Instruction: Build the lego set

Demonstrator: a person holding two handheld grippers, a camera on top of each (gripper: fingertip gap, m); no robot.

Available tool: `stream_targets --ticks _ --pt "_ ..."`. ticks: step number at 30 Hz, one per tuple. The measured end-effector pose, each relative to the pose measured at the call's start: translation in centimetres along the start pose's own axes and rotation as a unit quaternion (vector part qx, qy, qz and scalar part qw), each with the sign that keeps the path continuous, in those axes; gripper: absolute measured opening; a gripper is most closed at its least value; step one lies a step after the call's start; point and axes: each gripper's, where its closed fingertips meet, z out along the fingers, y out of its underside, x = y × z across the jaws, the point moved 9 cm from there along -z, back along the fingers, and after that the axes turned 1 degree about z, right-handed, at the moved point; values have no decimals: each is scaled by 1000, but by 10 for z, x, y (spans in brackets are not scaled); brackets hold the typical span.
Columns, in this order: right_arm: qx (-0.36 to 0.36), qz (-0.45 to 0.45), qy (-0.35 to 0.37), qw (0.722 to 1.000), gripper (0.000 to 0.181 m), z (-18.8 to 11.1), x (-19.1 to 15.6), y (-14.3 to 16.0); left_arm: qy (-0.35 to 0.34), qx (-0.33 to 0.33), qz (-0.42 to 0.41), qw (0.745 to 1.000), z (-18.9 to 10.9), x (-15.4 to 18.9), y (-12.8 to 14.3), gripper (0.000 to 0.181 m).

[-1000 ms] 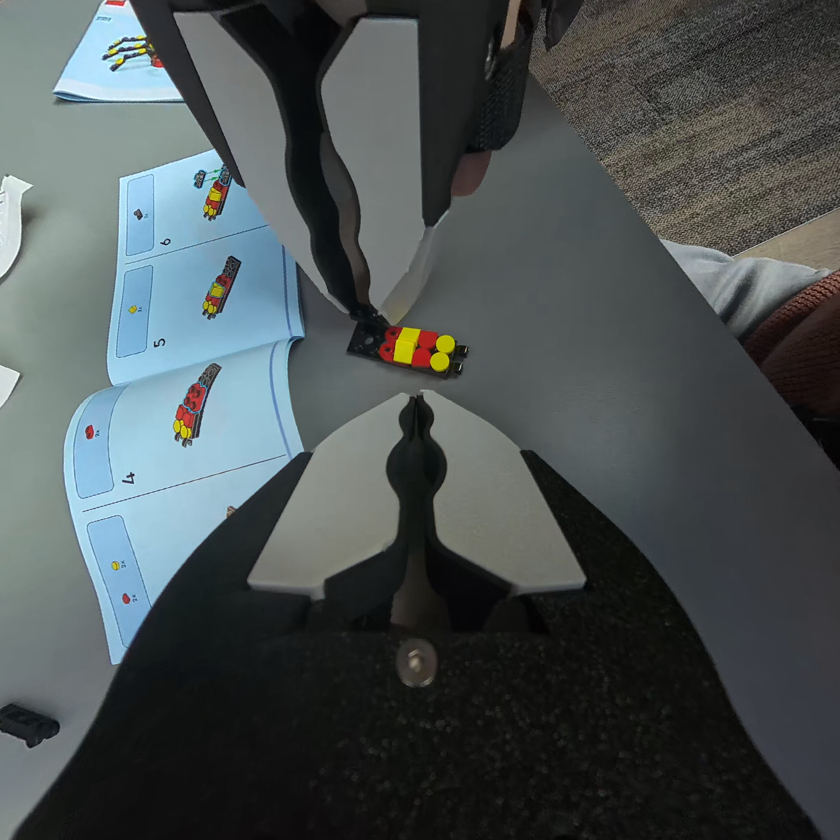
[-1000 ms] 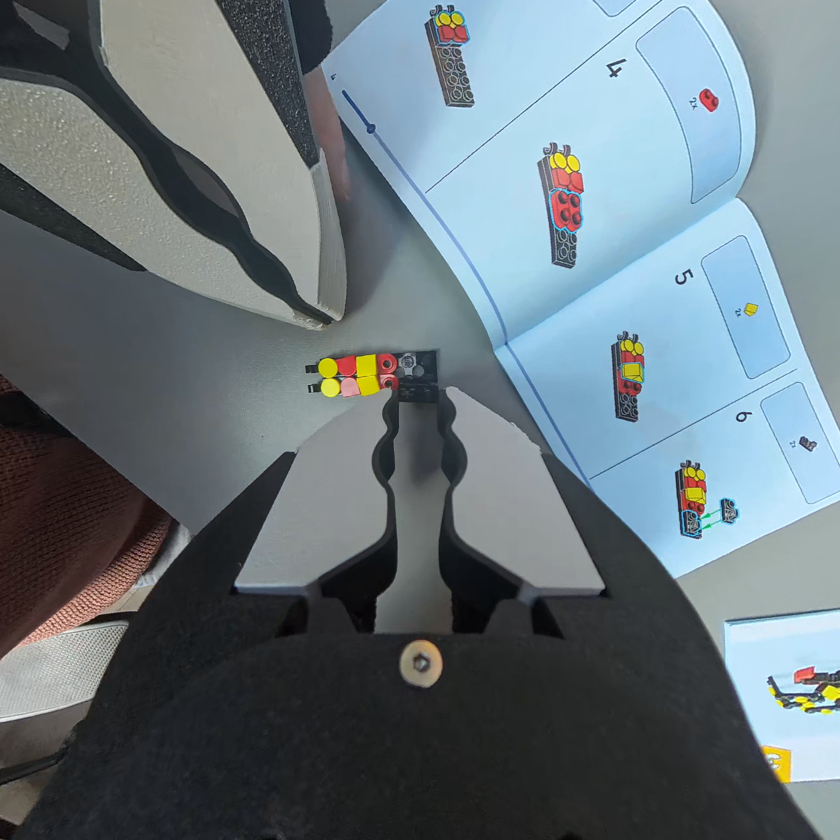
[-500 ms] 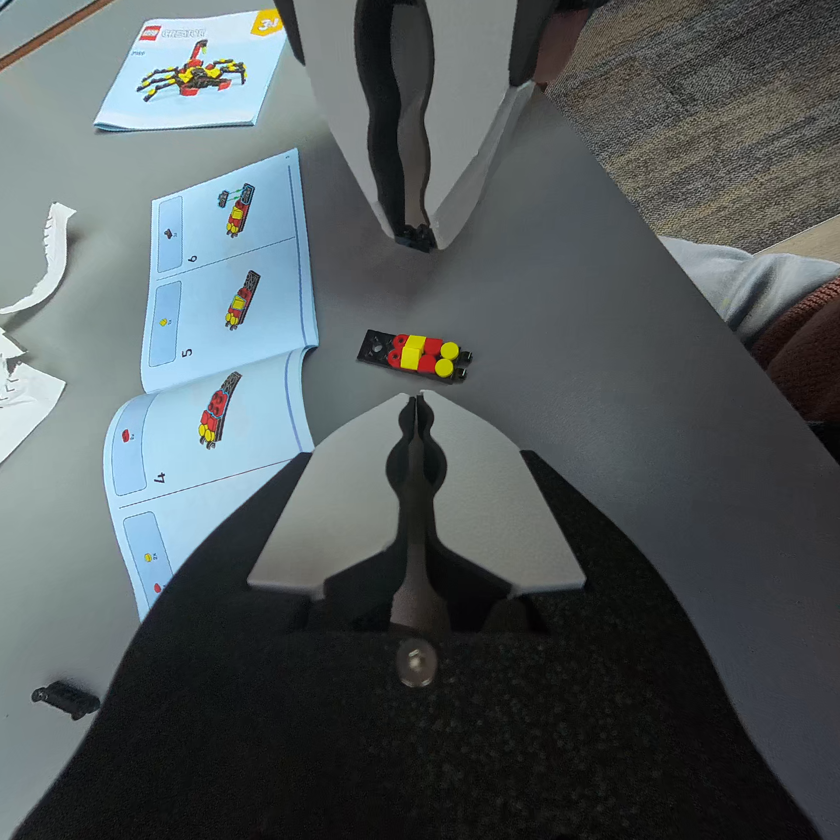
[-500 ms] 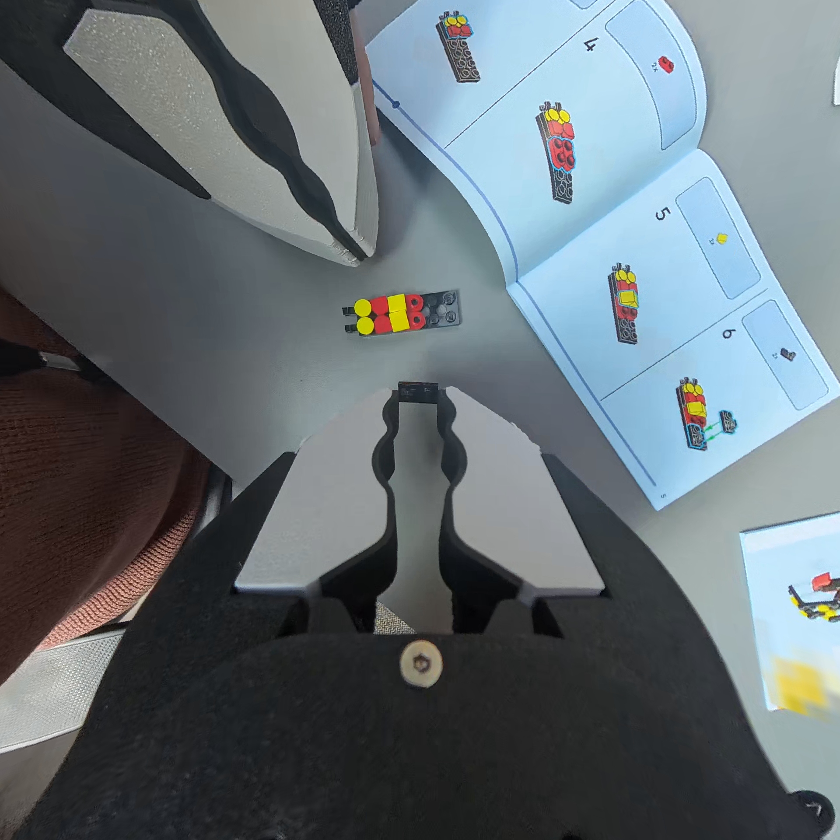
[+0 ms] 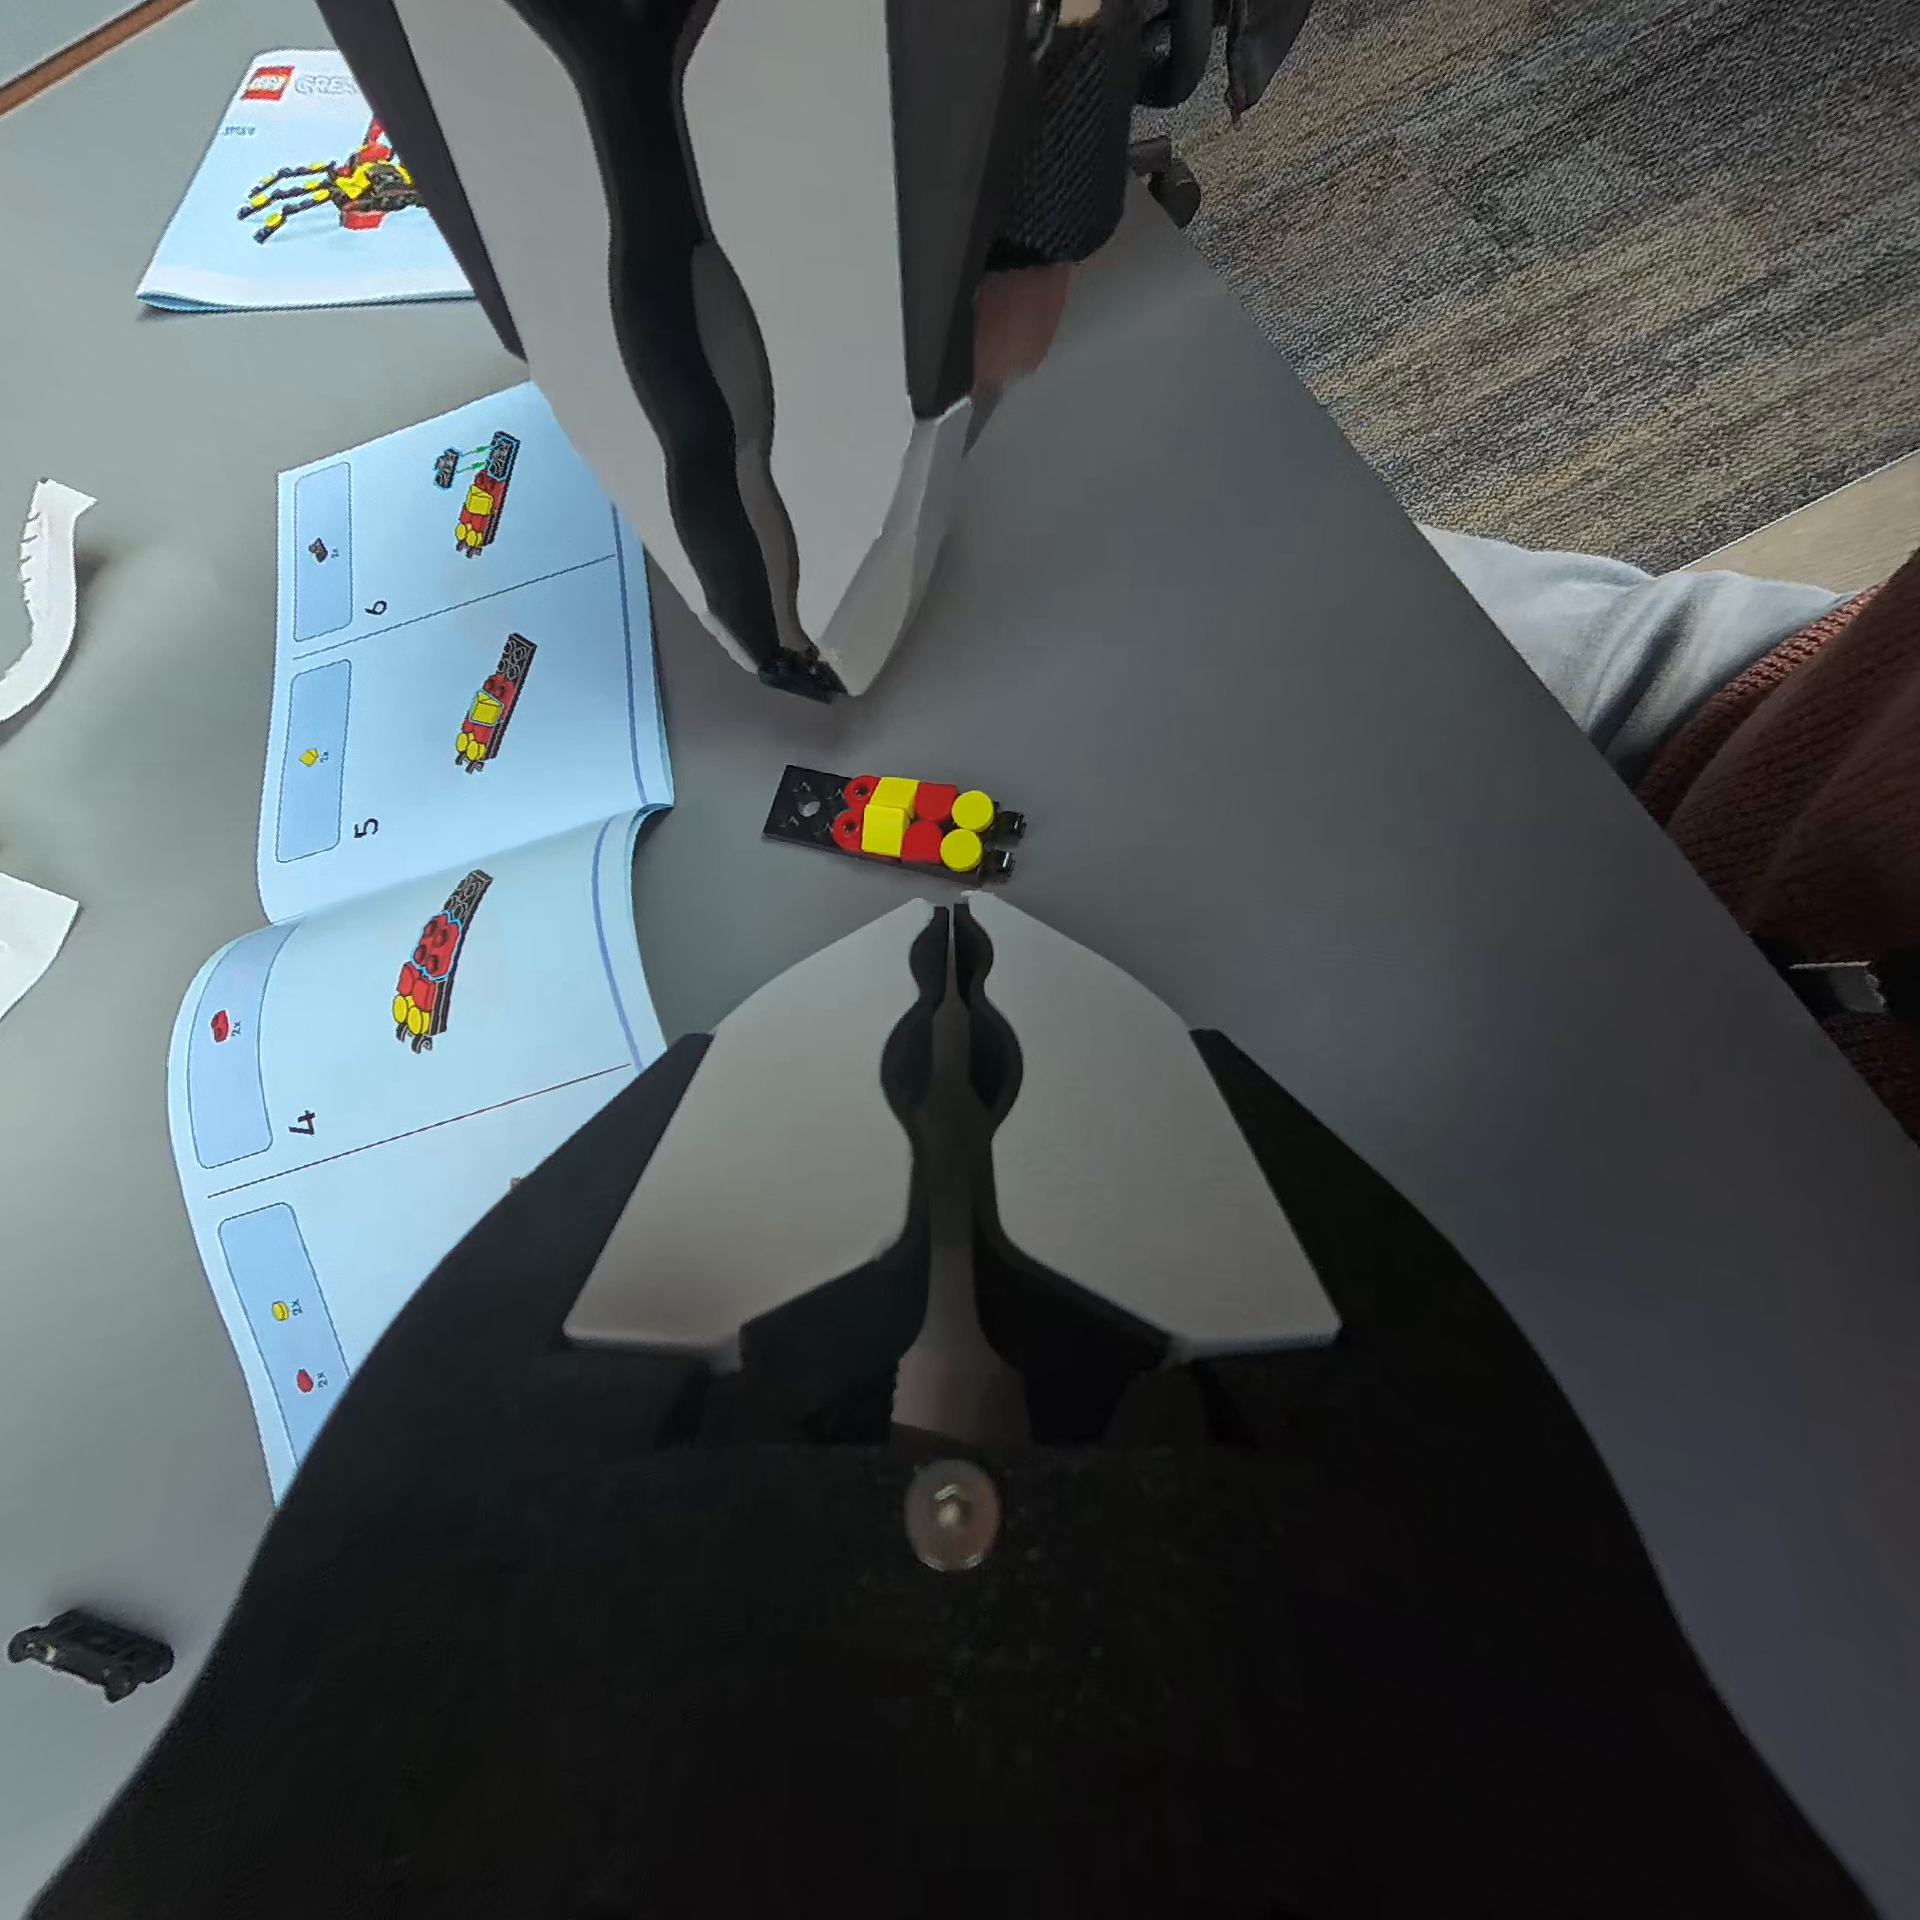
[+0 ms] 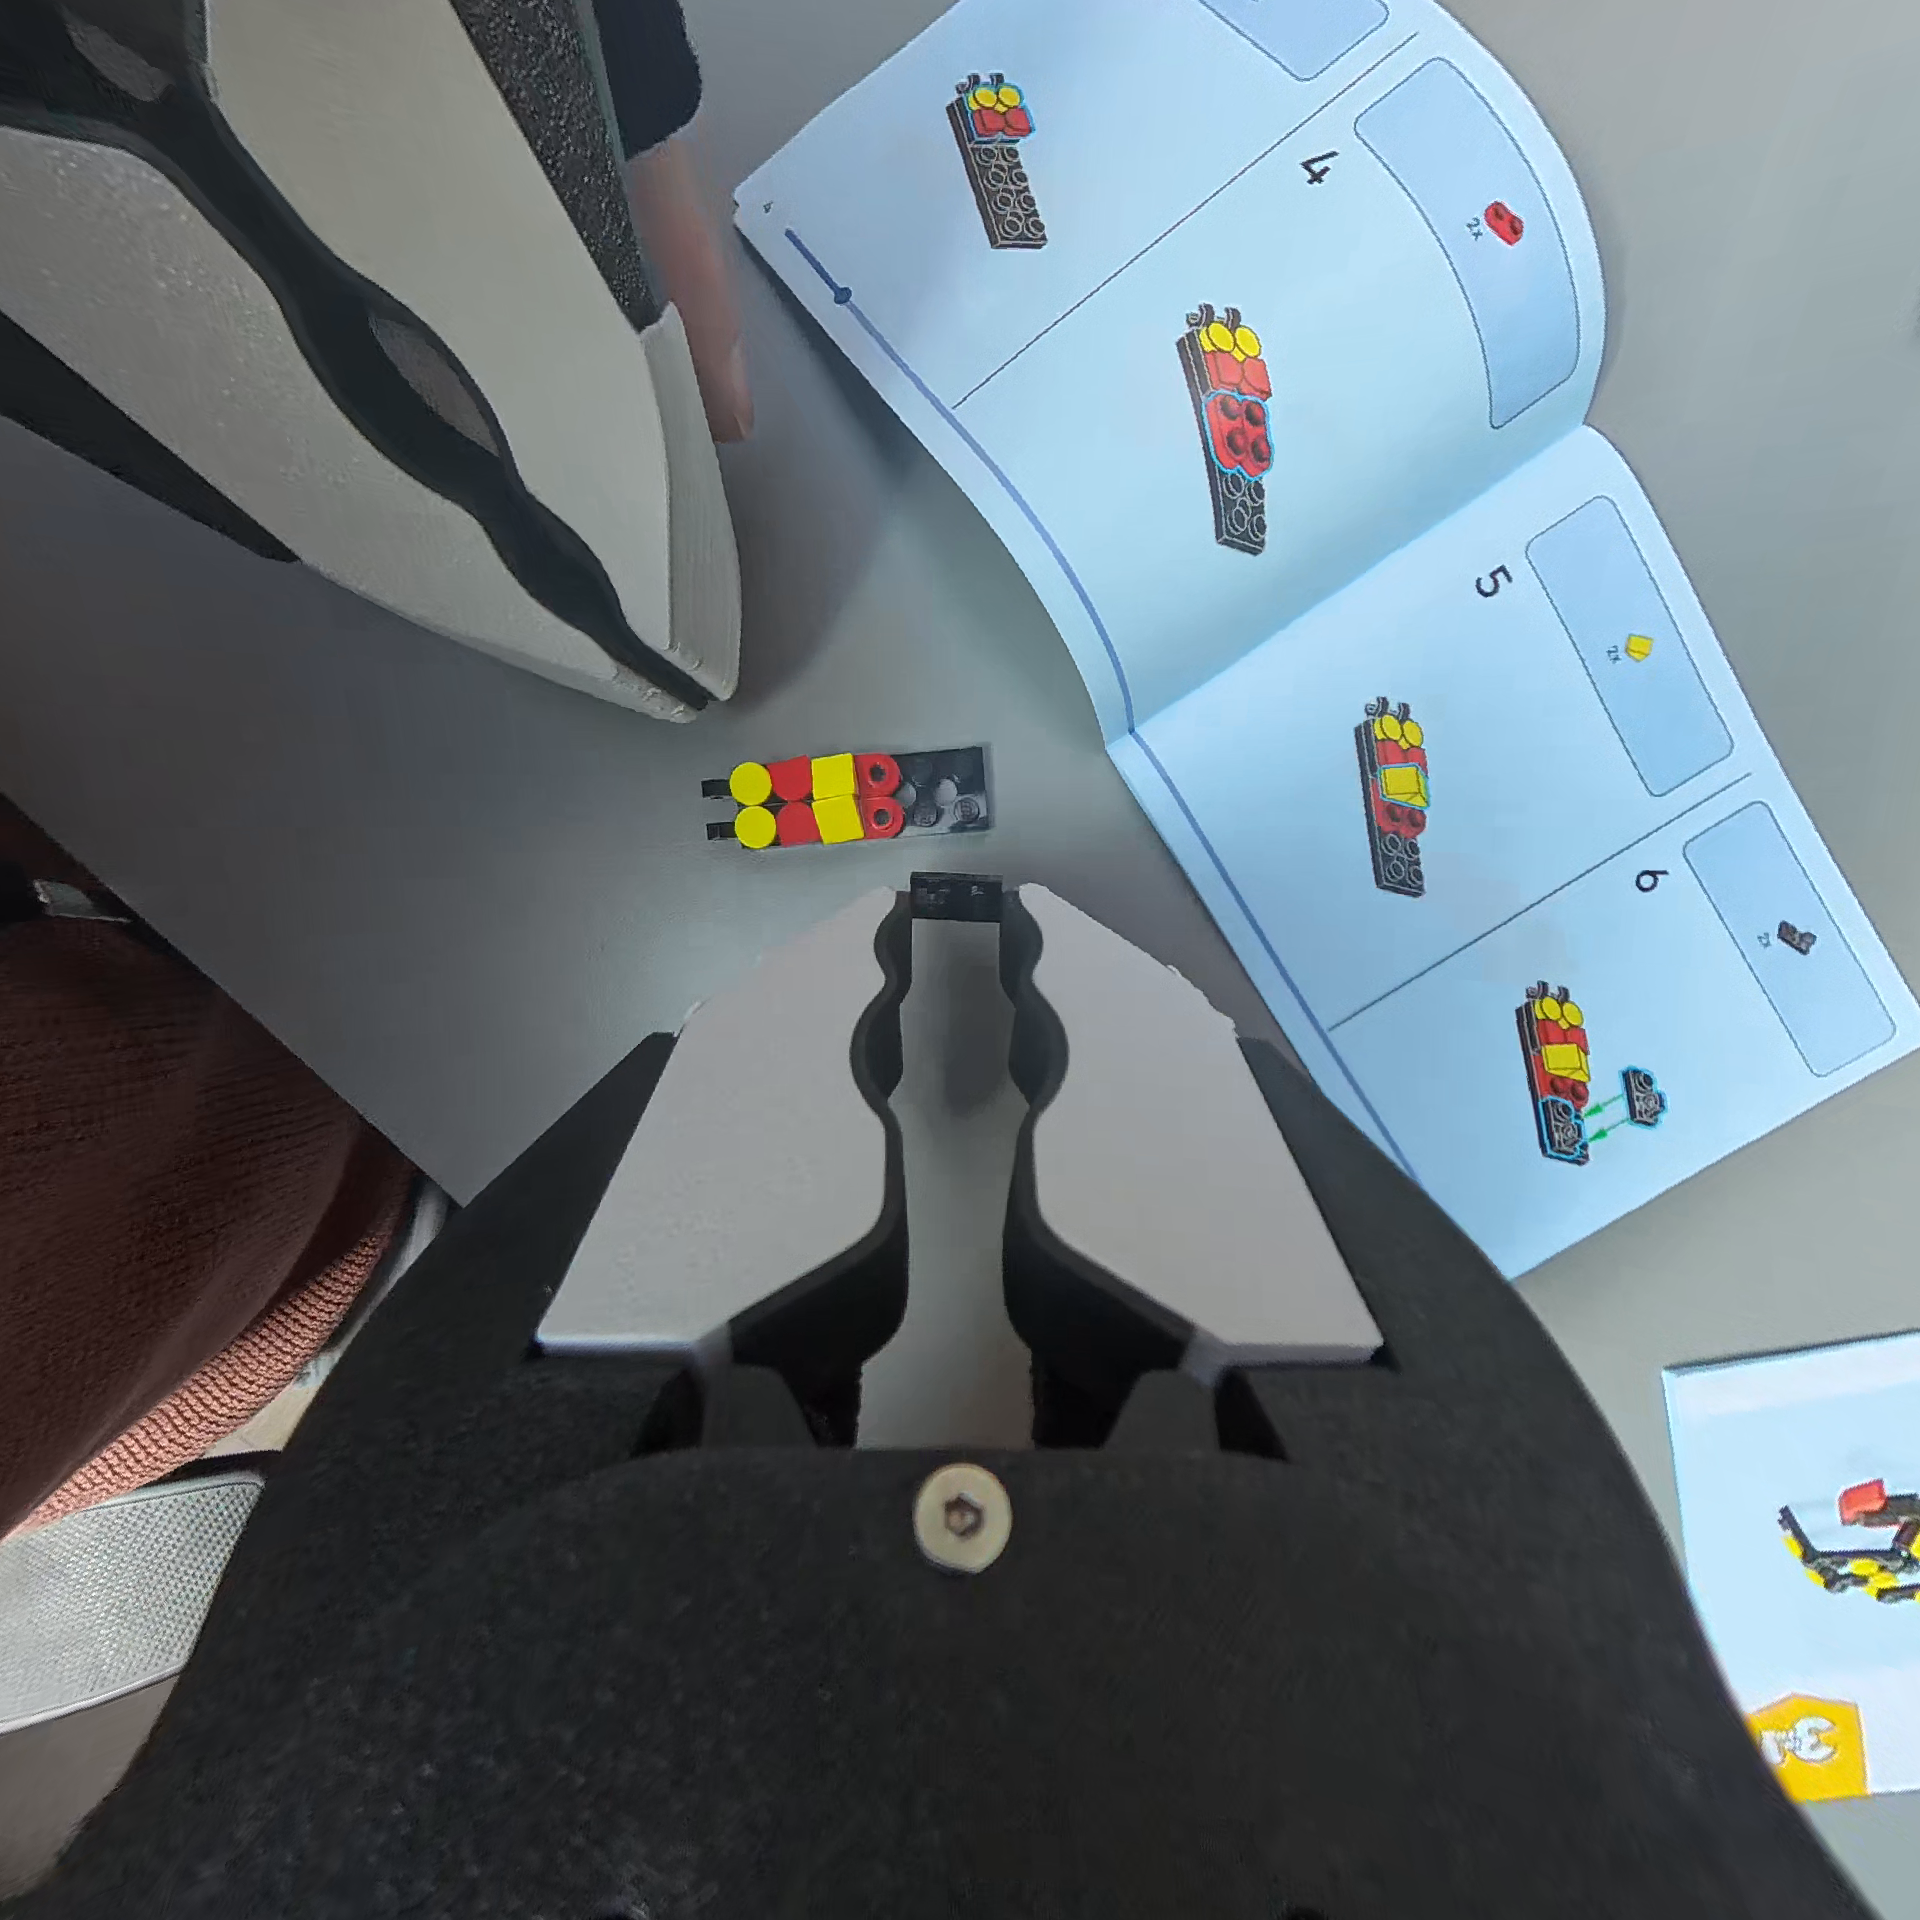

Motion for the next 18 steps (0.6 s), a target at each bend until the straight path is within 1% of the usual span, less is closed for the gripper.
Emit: stream_targets --ticks 5,10,14,18 --pt "-10 -25 -16 1000 15 10 1 -9 1 -2 7 1000 3 3 0 1" --pt "-17 -31 -22 999 15 12 2 -13 3 -2 4 1000 4 3 0 1" --pt "-7 -22 -19 1000 15 6 0 -9 5 5 2 1000 3 4 -1 1" --pt "10 -1 2 1000 15 7 3 0 17 38 -12 999 0 7 -9 1"
